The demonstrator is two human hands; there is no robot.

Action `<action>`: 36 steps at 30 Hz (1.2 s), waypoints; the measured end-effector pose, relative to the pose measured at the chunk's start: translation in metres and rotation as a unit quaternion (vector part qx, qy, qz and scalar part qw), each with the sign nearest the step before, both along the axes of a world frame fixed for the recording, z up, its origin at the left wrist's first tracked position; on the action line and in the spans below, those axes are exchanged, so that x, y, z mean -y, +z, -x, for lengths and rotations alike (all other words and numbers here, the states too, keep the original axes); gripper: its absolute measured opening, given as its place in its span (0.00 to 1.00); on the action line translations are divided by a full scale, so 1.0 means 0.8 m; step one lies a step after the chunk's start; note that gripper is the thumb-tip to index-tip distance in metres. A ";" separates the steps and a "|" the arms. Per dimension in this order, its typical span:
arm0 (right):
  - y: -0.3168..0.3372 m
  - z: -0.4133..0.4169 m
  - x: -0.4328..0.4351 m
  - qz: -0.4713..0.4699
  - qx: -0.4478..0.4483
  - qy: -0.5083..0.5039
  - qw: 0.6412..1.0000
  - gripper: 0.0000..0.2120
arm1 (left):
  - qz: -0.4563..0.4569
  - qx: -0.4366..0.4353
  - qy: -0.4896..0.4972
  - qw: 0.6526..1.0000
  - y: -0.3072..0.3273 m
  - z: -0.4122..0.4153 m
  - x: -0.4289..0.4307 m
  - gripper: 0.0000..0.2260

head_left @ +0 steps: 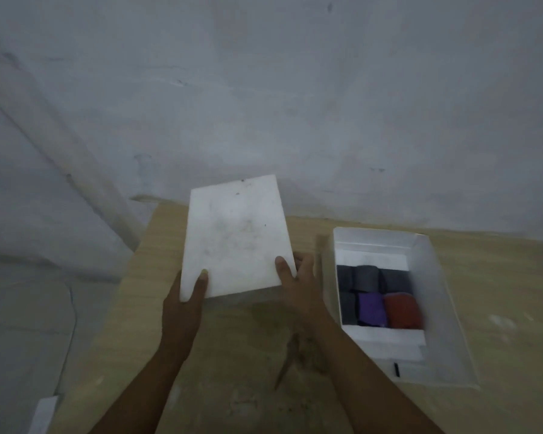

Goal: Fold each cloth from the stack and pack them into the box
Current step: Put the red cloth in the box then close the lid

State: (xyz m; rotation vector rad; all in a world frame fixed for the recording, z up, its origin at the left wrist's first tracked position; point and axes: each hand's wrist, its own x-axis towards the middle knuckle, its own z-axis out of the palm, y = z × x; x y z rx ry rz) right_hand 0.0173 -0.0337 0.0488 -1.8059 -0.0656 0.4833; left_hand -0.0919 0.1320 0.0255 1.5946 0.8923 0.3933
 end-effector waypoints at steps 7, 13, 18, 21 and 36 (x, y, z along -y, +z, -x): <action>0.034 0.007 0.138 0.012 0.085 0.002 0.996 0.21 | 0.010 0.054 -0.083 0.995 0.045 -0.007 0.119 0.21; 0.036 0.017 0.268 0.044 0.112 -0.067 0.990 0.21 | 0.009 0.038 -0.162 0.986 0.048 -0.024 0.228 0.19; 0.025 0.020 0.341 0.093 0.097 -0.079 0.988 0.22 | -0.010 0.015 -0.223 0.975 0.039 -0.031 0.287 0.21; 0.014 0.025 0.366 0.104 0.099 -0.078 0.987 0.22 | -0.028 0.009 -0.229 0.973 0.037 -0.030 0.313 0.17; -0.029 0.017 0.386 0.120 0.134 -0.089 0.980 0.25 | -0.050 -0.063 -0.214 0.974 0.012 -0.020 0.328 0.30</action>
